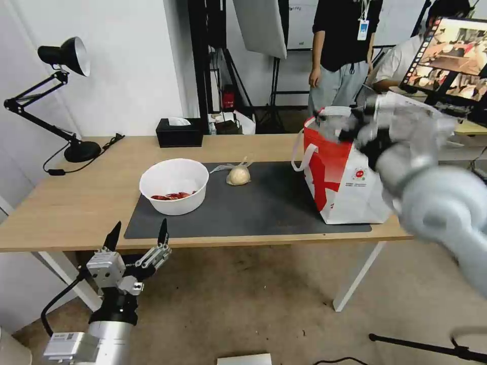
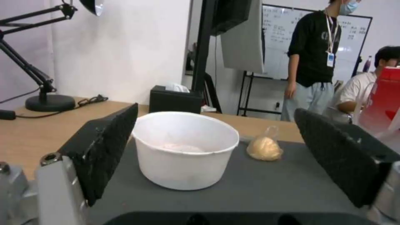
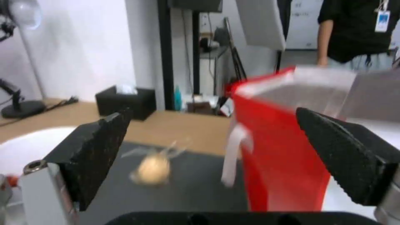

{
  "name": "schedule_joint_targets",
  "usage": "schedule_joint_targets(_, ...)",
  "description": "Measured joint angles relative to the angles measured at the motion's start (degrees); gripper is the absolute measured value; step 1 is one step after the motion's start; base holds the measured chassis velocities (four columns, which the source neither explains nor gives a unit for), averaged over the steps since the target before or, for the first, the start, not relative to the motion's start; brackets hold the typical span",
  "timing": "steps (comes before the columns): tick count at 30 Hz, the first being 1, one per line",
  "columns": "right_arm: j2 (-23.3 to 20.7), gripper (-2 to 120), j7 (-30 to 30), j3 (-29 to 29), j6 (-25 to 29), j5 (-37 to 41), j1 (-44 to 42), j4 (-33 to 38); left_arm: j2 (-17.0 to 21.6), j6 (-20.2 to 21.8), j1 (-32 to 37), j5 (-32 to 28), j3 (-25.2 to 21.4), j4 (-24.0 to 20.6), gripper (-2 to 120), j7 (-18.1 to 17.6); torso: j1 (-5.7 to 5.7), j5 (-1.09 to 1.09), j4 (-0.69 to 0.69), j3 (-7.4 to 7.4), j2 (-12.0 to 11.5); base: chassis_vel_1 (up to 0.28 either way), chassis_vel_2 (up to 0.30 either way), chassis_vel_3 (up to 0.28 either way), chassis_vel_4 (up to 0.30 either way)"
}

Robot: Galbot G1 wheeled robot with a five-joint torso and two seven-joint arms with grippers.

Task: Pick up the trash from the table and place it into the takeout bag.

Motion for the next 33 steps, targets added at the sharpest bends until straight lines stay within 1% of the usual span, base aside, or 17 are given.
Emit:
schedule_joint_targets(1,0.39,100,-0.17,1.05,0.71,-1.17,-2.85,0.61,-0.02,-0.04,-0.01,0.05,0.00,0.00,100,0.00,0.00,-0.01,0.02,0.00,0.00,0.000,0.000,0.000,0.000)
schedule_joint_targets(2,1.49,100,-1.46,2.90,2.19,-4.26,-8.15,1.06,-0.13,-0.18,0.02,0.13,0.00,0.00,100,0.00,0.00,0.00,0.03,0.01,0.00,0.000,0.000,0.000,0.000)
schedule_joint_targets(3,2.10,100,-2.40,3.90,3.01,-5.97,-10.87,1.11,-0.18,-0.27,0.07,0.17,0.00,0.00,100,-0.01,0.00,-0.01,0.05,0.01,0.00,0.000,0.000,0.000,0.000)
schedule_joint_targets(4,2.10,100,-2.40,3.90,3.01,-5.97,-10.87,1.11,-0.18,-0.27,0.07,0.17,0.00,0.00,100,-0.01,0.00,-0.01,0.05,0.01,0.00,0.000,0.000,0.000,0.000)
schedule_joint_targets(5,3.07,100,-4.34,5.62,4.04,-8.33,-14.74,1.16,-0.22,-0.36,0.14,0.20,0.01,0.00,100,-0.01,0.01,0.00,0.04,0.01,0.00,0.000,0.000,0.000,0.000)
schedule_joint_targets(6,4.61,100,-7.50,9.13,5.23,-11.30,-20.30,1.29,-0.28,-0.46,0.24,0.23,0.03,0.00,100,-0.01,0.01,0.01,0.04,0.01,0.00,0.000,0.000,0.000,0.000)
schedule_joint_targets(7,7.03,100,-11.86,14.43,6.58,-14.60,-26.90,1.64,-0.31,-0.56,0.36,0.24,0.09,0.00,100,-0.02,0.01,0.00,0.02,0.01,0.00,0.000,0.000,0.000,0.000)
schedule_joint_targets(8,7.03,100,-11.86,14.43,6.58,-14.60,-26.90,1.64,-0.31,-0.56,0.36,0.24,0.09,0.00,100,-0.02,0.01,0.00,0.02,0.01,0.00,0.000,0.000,0.000,0.000)
schedule_joint_targets(9,9.87,100,-16.00,18.77,7.99,-18.03,-34.04,2.19,-0.32,-0.60,0.48,0.25,0.14,0.00,100,-0.02,0.00,0.00,0.01,0.00,0.00,0.000,0.000,0.000,0.000)
schedule_joint_targets(10,11.43,100,-17.63,20.49,9.09,-20.05,-37.74,2.44,-0.31,-0.62,0.54,0.26,0.17,0.00,100,-0.03,0.00,0.00,0.01,0.00,0.00,0.000,0.000,0.000,0.000)
schedule_joint_targets(11,11.43,100,-17.63,20.49,9.09,-20.05,-37.74,2.44,-0.31,-0.62,0.54,0.26,0.17,0.00,100,-0.03,0.00,0.00,0.01,0.00,0.00,0.000,0.000,0.000,0.000)
schedule_joint_targets(14,18.30,100,-20.89,23.87,13.16,-27.49,-48.53,3.69,-0.27,-0.67,0.80,0.30,0.47,0.00,100,-0.04,0.00,0.00,0.01,0.00,0.00,0.000,0.000,0.000,0.000)
schedule_joint_targets(15,18.30,100,-20.89,23.87,13.16,-27.49,-48.53,3.69,-0.27,-0.67,0.80,0.30,0.47,0.00,100,-0.04,0.00,0.00,0.01,0.00,0.00,0.000,0.000,0.000,0.000)
schedule_joint_targets(18,26.12,100,-24.96,25.68,17.76,-34.60,-54.89,4.19,-0.23,-0.78,1.16,0.37,1.00,0.00,100,-0.04,0.00,-0.01,0.01,0.00,0.00,0.000,0.000,0.000,0.000)
schedule_joint_targets(19,26.12,100,-24.96,25.68,17.76,-34.60,-54.89,4.19,-0.23,-0.78,1.16,0.37,1.00,0.00,100,-0.04,0.00,-0.01,0.01,0.00,0.00,0.000,0.000,0.000,0.000)
schedule_joint_targets(22,30.34,100,-26.40,26.24,19.72,-37.51,-56.87,4.48,-0.25,-0.84,1.76,0.46,1.49,0.00,100,-0.01,0.00,-0.01,0.01,0.00,0.01,0.000,0.000,0.000,0.000)
schedule_joint_targets(33,32.41,100,-25.38,25.94,19.69,-37.57,-55.82,5.06,-0.30,-1.05,2.70,0.83,2.13,0.00,100,0.03,0.00,-0.01,0.03,0.01,0.00,0.000,0.000,0.000,0.000)
